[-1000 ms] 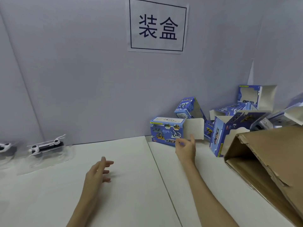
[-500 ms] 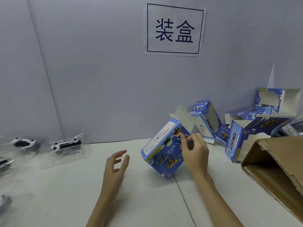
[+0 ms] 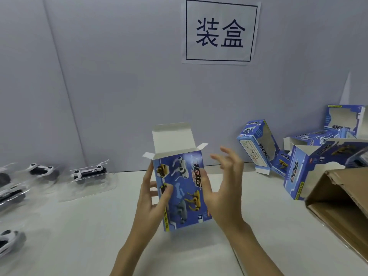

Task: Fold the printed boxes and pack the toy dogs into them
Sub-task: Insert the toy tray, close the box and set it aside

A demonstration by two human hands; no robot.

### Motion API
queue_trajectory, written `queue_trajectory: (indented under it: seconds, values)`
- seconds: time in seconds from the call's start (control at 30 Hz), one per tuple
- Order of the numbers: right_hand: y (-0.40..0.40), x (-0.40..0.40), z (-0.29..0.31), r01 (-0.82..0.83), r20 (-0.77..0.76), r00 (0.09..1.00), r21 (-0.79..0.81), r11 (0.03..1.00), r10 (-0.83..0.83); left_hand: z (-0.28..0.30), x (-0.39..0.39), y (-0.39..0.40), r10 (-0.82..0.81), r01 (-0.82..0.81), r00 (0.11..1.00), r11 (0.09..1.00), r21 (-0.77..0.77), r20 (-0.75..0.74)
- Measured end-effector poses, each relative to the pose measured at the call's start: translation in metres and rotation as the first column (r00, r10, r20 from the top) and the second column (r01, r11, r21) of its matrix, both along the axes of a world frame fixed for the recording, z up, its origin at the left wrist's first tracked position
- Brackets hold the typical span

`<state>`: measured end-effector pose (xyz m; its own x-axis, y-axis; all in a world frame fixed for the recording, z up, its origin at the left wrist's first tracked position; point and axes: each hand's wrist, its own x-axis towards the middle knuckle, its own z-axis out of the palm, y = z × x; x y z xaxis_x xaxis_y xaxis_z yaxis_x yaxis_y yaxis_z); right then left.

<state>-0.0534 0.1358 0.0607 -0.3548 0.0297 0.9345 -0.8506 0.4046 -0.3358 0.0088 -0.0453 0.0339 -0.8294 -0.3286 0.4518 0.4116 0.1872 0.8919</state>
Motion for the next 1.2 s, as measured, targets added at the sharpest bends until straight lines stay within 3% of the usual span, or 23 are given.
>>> queue_trajectory:
  seconds: [0.1, 0.17, 0.23, 0.3, 0.63, 0.83, 0.93, 1.03, 1.1, 1.2]
  values:
    - [0.001, -0.001, 0.001, -0.063, 0.247, 0.964, -0.156, 0.986, 0.101, 0.002, 0.003, 0.000, -0.095, 0.094, 0.994, 0.995, 0.028, 0.047]
    - [0.000, 0.000, -0.002, -0.202, 0.419, 0.863, -0.224, 0.953, 0.281, 0.001, 0.005, 0.003, -0.174, 0.171, 0.983, 0.984, 0.046, 0.062]
    - [-0.002, 0.002, -0.005, -0.336, 0.489, 0.750, -0.297, 0.894, 0.445, 0.000, 0.006, 0.005, -0.220, 0.217, 0.974, 0.975, 0.046, 0.059]
    - [-0.004, 0.003, -0.007, -0.396, 0.505, 0.695, -0.325, 0.859, 0.512, 0.000, 0.007, 0.004, -0.226, 0.225, 0.973, 0.974, 0.030, 0.051]
    - [-0.011, 0.006, -0.013, -0.456, 0.445, 0.724, -0.264, 0.850, 0.527, 0.008, 0.009, 0.001, -0.132, 0.133, 0.990, 0.991, 0.019, -0.047]
    - [-0.010, 0.010, -0.009, -0.385, 0.457, 0.713, -0.379, 0.842, 0.532, 0.006, 0.011, 0.022, -0.154, 0.151, 0.982, 0.988, -0.042, -0.106]
    - [-0.011, 0.011, -0.005, -0.370, 0.453, 0.710, -0.412, 0.833, 0.539, 0.008, 0.008, 0.018, -0.060, 0.052, 0.994, 0.994, -0.097, -0.088]
    - [-0.013, 0.015, -0.001, -0.347, 0.445, 0.705, -0.462, 0.816, 0.552, 0.013, 0.009, 0.016, -0.072, 0.073, 0.995, 0.997, 0.014, -0.075]
    - [-0.014, 0.016, 0.000, -0.366, 0.448, 0.656, -0.515, 0.775, 0.608, 0.015, 0.009, 0.013, -0.057, 0.061, 0.997, 0.996, 0.065, -0.059]
    - [-0.016, 0.017, 0.002, -0.389, 0.466, 0.643, -0.486, 0.783, 0.609, 0.015, 0.007, 0.008, -0.066, 0.073, 0.996, 0.987, 0.142, -0.052]
